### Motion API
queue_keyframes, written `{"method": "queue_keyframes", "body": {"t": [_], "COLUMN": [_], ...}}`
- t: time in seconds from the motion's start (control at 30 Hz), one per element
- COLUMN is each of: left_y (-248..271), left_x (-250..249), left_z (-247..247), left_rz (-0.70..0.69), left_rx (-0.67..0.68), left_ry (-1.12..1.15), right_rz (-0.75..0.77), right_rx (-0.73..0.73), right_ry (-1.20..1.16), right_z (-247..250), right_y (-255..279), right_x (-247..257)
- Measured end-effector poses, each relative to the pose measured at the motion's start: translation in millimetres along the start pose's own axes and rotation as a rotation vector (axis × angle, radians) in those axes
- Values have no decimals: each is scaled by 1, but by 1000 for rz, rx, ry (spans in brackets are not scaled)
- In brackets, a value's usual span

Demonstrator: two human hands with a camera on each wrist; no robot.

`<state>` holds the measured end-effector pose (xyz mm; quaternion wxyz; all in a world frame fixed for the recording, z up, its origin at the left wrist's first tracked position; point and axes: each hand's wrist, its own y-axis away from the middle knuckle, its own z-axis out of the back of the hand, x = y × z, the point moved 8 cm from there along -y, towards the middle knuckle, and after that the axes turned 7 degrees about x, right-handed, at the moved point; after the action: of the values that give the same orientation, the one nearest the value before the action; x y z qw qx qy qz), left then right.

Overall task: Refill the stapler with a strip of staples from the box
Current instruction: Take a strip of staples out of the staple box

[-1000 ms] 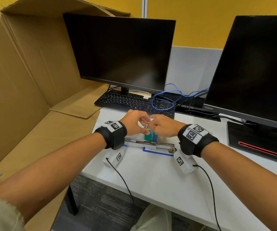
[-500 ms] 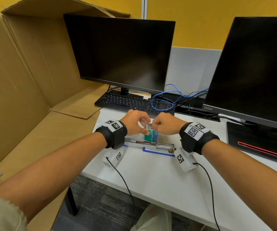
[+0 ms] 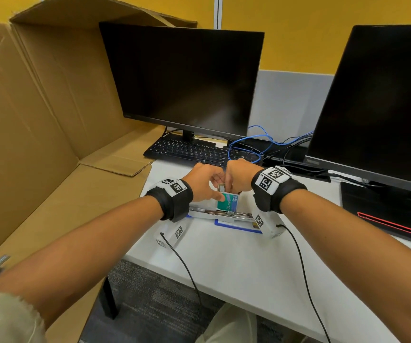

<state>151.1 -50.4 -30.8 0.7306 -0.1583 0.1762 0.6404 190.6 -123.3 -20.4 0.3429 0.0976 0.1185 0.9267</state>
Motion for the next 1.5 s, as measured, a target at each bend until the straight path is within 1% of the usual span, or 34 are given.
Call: {"method": "queue_keyframes", "body": {"t": [0.23,0.47,0.6,0.67,0.73,0.87,0.93,1.1,1.17,1.23,1.33,1.4,1.5], "left_y": [0,3,3,5,7,14,17,17,17,17,19,22,25], "left_x": [-3,-8,-9,-12,-16,-22,-22,-18,-16,-17,-10,0,11], "left_z": [1,2,3,2,3,15,21,30,31,31,34,36,30], "left_rz": [-1,-2,17,-2,-43,-132,-137,-90,-76,-84,-76,-53,-52], "left_rx": [8,21,33,38,9,-180,-235,-313,-329,-319,-353,-372,-312], "left_ry": [-14,-33,-72,-76,-46,65,68,132,152,156,193,232,317], "right_rz": [59,38,34,44,49,61,75,133,153,160,101,45,-5], "right_rx": [-42,-78,-120,-142,-172,-221,-237,-322,-363,-419,-493,-547,-554], "right_ry": [-83,-120,-208,-255,-301,-349,-384,-498,-513,-441,-335,-351,-478], "right_z": [-2,7,13,13,14,16,16,19,21,23,27,30,26], "right_y": [11,21,27,28,30,34,35,40,43,47,53,60,70], "right_x": [-2,-6,-13,-17,-21,-26,-27,-30,-29,-26,-31,-42,-58]}}
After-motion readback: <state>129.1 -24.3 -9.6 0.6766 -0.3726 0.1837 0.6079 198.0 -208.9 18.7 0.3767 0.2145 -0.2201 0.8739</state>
